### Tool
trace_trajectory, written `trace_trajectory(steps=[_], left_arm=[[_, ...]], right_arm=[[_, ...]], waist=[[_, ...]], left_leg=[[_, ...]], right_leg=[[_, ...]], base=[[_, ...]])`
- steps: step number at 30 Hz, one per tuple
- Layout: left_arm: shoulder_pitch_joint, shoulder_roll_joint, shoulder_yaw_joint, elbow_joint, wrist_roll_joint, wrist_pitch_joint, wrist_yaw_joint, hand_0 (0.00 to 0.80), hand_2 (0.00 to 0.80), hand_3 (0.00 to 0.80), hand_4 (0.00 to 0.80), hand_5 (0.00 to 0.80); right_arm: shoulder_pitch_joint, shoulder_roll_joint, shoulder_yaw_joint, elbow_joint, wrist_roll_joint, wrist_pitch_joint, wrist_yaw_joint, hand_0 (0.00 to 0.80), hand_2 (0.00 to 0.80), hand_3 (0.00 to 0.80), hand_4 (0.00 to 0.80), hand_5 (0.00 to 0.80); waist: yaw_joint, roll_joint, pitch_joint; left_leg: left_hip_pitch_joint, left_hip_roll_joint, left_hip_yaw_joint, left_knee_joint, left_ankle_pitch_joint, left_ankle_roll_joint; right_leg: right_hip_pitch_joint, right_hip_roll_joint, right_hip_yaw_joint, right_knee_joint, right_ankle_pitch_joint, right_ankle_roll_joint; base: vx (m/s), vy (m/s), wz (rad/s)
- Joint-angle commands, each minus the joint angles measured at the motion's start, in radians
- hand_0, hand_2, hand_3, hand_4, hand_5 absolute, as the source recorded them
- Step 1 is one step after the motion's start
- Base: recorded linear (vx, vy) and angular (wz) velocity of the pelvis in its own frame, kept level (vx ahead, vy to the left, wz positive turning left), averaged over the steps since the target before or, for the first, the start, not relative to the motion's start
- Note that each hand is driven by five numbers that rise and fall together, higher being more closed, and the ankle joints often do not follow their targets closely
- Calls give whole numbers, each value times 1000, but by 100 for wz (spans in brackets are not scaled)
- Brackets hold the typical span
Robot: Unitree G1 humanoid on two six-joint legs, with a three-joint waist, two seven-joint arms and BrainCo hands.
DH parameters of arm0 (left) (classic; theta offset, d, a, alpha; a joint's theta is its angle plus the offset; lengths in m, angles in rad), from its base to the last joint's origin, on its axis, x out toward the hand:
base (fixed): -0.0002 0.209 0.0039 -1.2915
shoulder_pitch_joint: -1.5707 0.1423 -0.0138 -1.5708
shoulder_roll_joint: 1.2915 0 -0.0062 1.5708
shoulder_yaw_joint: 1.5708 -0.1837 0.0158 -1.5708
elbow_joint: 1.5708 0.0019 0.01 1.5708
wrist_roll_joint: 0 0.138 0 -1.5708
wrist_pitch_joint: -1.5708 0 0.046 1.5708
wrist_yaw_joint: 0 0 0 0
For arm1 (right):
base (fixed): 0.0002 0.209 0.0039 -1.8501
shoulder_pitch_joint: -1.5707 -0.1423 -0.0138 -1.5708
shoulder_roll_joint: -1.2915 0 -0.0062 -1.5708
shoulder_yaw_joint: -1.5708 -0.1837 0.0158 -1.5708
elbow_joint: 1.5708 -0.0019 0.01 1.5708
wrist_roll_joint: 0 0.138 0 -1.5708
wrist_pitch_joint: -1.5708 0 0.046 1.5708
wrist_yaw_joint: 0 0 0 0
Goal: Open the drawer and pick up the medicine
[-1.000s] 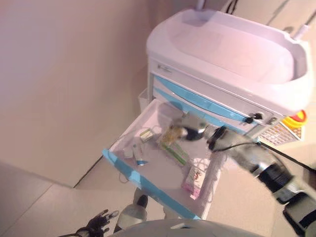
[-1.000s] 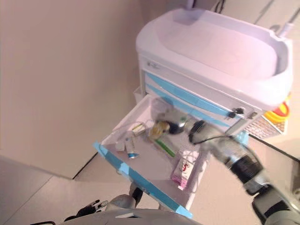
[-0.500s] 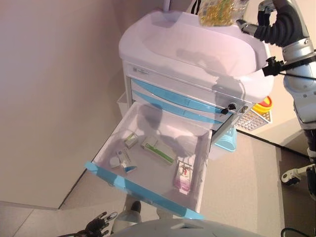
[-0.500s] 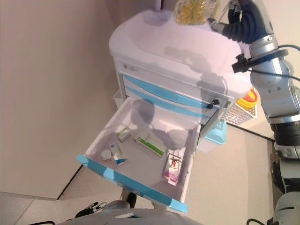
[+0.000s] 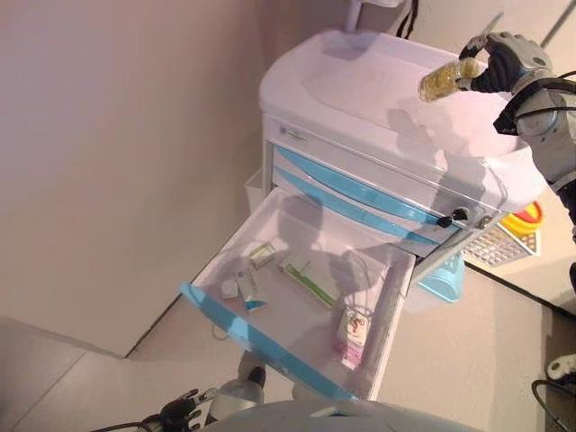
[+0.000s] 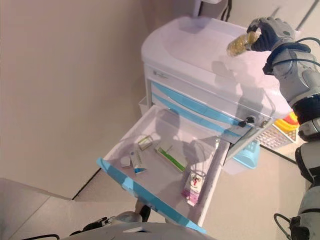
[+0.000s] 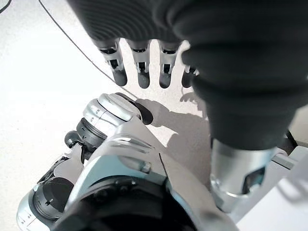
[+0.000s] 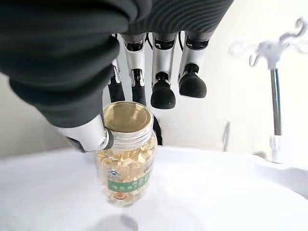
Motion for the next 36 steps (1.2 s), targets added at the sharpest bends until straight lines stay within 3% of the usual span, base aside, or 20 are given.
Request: trace_trajectory(steps=[1,11,36], left_arm=[[1,61,-37,-11,-29,12,-2,0,0,0,0,0],[14,75,-44,-10,-32,2,-7,0,0,0,0,0],[22,70,-58,-13,-21,-8,-8,0,0,0,0,0]], right_arm=[[-192,-51,100,30,-25,0,55,800,800,800,800,800],[-358,-44,268,213,-32,-74,324,800,800,800,800,800],[-314,-39,250,277,-101,-129,397,800,800,800,800,800]], waist=[[32,-42,-21],[43,-59,-16],[49,-51,-7]], left_leg=[[34,-48,18,14,-116,33],[39,-47,14,7,-108,30],[29,-53,-6,0,-95,26]], right_leg=[[-66,-24,11,91,44,27],[-60,-20,7,87,49,25],[-66,-16,2,80,49,22]], base=[[46,7,8],[23,4,6],[0,0,0]])
